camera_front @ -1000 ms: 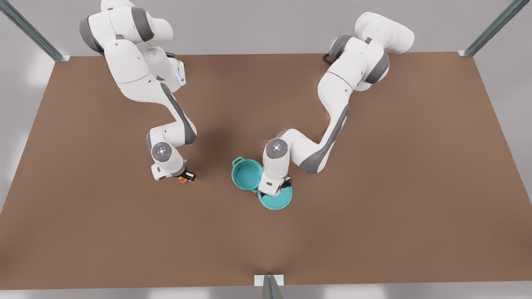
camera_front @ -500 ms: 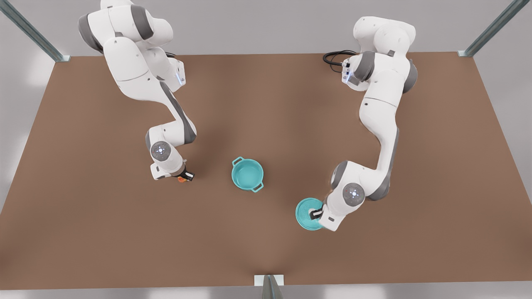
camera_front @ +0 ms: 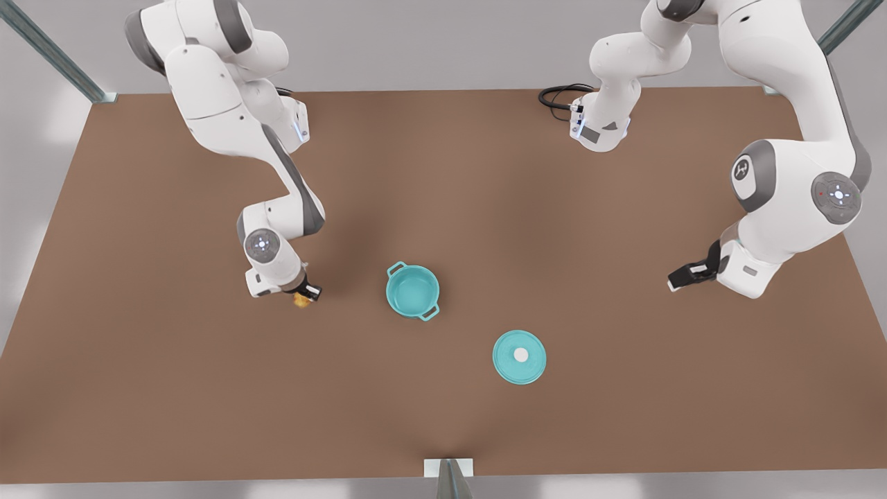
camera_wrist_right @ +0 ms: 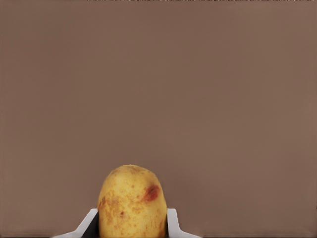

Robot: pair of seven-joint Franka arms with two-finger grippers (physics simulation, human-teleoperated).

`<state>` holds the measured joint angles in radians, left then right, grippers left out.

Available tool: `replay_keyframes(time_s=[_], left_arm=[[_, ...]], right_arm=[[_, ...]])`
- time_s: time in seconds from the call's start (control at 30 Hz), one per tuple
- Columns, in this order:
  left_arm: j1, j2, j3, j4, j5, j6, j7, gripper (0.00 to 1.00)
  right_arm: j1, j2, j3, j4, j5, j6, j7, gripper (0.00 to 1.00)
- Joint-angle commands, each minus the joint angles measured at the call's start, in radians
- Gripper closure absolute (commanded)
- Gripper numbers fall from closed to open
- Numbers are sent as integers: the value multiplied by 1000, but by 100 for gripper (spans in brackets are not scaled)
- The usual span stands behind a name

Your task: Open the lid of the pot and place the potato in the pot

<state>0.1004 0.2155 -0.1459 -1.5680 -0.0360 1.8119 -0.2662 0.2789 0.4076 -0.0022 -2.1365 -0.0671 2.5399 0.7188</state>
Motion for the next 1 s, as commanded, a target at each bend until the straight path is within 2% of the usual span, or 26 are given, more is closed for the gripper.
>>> replay_keyframes(time_s=[0.0, 0.13, 0.23, 0.6, 0.97], left_arm=[[-1, -1, -1, 2, 1, 0, 229, 0], [-4, -1, -3, -1, 1, 0, 231, 0], [-5, -2, -4, -7, 1, -3, 229, 0], [-10, -1, -6, -9, 1, -3, 228, 0], [-11, 2, -7, -7, 1, 0, 229, 0]], right_arm=[[0, -6, 4, 1, -2, -30, 11, 44], [0, -12, 16, 6, 0, -46, 13, 44], [9, -26, 59, 35, 46, -69, 13, 44], [197, -27, 62, 227, 78, -217, 44, 45], [352, 171, 53, 464, 122, -219, 174, 44]])
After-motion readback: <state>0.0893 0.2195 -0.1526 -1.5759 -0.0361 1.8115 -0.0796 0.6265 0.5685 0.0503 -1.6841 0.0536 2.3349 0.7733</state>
